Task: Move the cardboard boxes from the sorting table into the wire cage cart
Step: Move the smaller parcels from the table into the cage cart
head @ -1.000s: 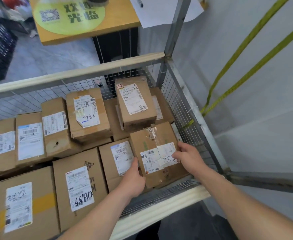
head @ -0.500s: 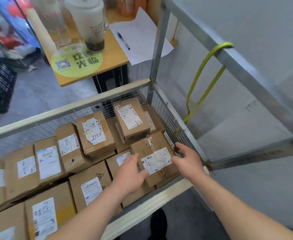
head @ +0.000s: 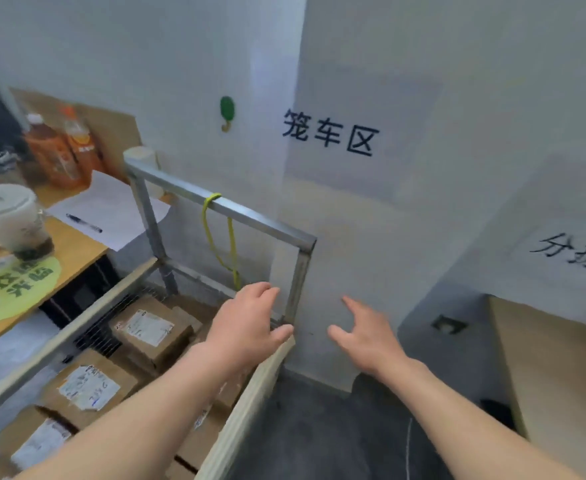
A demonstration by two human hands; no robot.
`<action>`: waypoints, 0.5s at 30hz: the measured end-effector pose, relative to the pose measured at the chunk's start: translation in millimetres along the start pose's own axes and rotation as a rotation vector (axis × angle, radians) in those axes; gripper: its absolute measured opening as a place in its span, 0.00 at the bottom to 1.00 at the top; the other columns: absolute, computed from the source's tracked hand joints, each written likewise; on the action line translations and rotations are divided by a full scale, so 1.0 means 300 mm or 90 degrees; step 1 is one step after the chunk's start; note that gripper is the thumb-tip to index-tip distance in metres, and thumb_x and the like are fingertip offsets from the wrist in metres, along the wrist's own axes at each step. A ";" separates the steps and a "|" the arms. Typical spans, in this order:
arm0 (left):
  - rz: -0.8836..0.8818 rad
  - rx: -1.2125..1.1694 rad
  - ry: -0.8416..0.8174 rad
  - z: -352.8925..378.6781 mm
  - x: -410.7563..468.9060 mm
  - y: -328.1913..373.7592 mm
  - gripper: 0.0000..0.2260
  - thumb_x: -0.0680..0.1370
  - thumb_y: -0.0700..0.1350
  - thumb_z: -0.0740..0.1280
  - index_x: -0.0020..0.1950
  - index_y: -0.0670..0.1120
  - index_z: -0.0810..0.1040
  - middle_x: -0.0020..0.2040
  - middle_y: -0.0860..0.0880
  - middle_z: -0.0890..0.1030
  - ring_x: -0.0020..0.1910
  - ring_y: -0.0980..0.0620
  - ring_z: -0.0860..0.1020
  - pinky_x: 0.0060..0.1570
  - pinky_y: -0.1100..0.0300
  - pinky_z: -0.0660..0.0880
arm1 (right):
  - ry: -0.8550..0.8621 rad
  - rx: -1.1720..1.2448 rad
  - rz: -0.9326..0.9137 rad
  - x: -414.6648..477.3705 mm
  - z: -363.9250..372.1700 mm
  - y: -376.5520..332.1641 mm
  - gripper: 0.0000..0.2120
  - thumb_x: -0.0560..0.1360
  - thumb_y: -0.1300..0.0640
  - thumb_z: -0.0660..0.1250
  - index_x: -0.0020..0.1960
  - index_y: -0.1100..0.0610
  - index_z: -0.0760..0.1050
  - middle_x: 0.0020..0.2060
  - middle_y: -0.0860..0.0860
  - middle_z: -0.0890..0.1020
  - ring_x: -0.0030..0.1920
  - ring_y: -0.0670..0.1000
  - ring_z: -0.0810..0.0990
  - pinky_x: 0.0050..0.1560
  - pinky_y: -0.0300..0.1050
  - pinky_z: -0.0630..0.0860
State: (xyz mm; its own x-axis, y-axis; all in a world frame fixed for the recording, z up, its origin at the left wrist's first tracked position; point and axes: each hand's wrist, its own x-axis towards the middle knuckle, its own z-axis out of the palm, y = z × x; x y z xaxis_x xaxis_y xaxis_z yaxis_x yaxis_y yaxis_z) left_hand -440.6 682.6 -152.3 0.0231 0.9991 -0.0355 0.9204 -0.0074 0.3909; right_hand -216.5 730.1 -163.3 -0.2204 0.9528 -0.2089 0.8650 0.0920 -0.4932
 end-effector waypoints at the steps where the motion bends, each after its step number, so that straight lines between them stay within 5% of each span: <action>1: 0.027 0.004 0.006 -0.014 0.015 0.065 0.32 0.76 0.63 0.65 0.76 0.49 0.66 0.76 0.51 0.66 0.75 0.50 0.63 0.71 0.53 0.65 | 0.033 -0.012 0.021 -0.036 -0.048 0.037 0.34 0.76 0.47 0.68 0.79 0.54 0.63 0.77 0.51 0.67 0.76 0.52 0.66 0.72 0.42 0.61; 15: 0.318 -0.008 -0.061 0.108 0.173 0.970 0.33 0.77 0.63 0.65 0.78 0.49 0.64 0.77 0.50 0.65 0.76 0.49 0.62 0.71 0.54 0.64 | 0.304 -0.024 0.278 -0.528 -0.586 0.728 0.35 0.76 0.40 0.66 0.79 0.51 0.62 0.76 0.48 0.68 0.76 0.50 0.64 0.73 0.47 0.64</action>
State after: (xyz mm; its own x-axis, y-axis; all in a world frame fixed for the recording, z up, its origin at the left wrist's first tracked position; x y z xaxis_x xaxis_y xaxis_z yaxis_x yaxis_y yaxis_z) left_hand -158.9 730.9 -70.0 0.4954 0.8655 0.0741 0.7832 -0.4819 0.3929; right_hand 86.6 650.3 -89.4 0.3727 0.9277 0.0197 0.8465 -0.3313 -0.4168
